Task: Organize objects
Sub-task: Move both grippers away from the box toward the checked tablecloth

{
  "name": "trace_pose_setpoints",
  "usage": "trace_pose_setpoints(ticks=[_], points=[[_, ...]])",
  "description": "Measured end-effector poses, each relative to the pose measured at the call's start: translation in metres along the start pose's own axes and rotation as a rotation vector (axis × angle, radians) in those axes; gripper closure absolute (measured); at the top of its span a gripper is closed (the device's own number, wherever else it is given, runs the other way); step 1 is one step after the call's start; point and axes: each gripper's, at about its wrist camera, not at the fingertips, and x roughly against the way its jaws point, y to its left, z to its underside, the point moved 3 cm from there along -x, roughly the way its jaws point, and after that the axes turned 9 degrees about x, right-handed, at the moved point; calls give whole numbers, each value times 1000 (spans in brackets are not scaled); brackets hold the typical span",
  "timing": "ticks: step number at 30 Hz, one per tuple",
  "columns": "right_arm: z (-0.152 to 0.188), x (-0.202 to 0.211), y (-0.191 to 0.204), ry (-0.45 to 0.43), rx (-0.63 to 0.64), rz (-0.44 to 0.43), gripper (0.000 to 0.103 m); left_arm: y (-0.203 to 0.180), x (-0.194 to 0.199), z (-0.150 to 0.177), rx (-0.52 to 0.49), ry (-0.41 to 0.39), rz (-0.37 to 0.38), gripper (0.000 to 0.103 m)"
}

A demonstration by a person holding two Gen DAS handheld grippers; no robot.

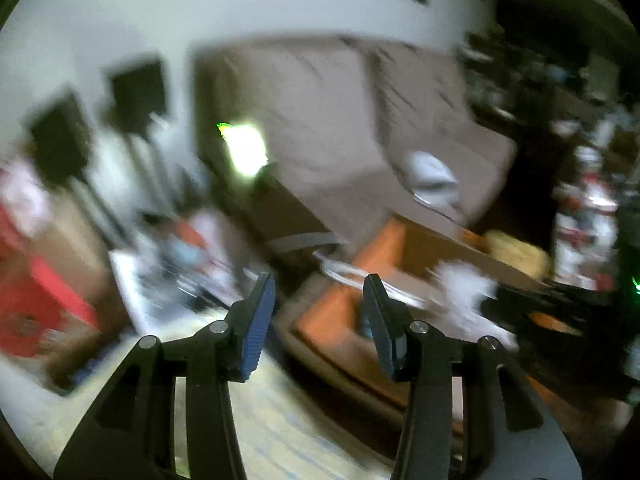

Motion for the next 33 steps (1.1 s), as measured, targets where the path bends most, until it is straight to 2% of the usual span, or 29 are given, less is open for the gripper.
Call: trace_pose_setpoints(ticks=[1,2,5,9,13,15,17,18,20,21,22,24,26,30,33], points=[[-1,3,5,-11,11,-1,79,-1,5,1,-21,-32,-51,60],[-3,7,8,-20,21,3,79,-1,8,2,-32,-34,-68,60],[-8,22,19,-66,50,31,77,6,17,1,-6,-1,-38,60],[-12,31,26,-88,61,22,76,18,35,0,21,-27,-69,60],[-14,40,32,-104,66,44,76,25,51,8,67,-2,-22,60],[-14,43,36,-110,75,55,76,22,60,10,45,-16,-34,60],[-14,47,38,-111,78,74,76,20,69,13,14,-42,-77,57],[-14,48,40,-111,83,94,76,21,73,14,8,-49,-89,54],[-14,52,43,-117,110,185,75,27,84,19,18,-59,-95,53],[-14,55,47,-124,140,274,71,34,91,26,43,-62,-98,53],[-15,58,52,-133,170,321,65,40,95,33,66,-63,-97,53],[-14,60,57,-144,172,280,64,57,102,53,116,-60,-85,53],[-13,58,60,-136,163,221,64,75,107,69,174,-48,-103,53],[-12,55,65,-129,157,149,64,109,122,89,236,-44,-219,53],[-14,61,73,-145,139,85,64,131,141,97,290,-47,-259,53]])
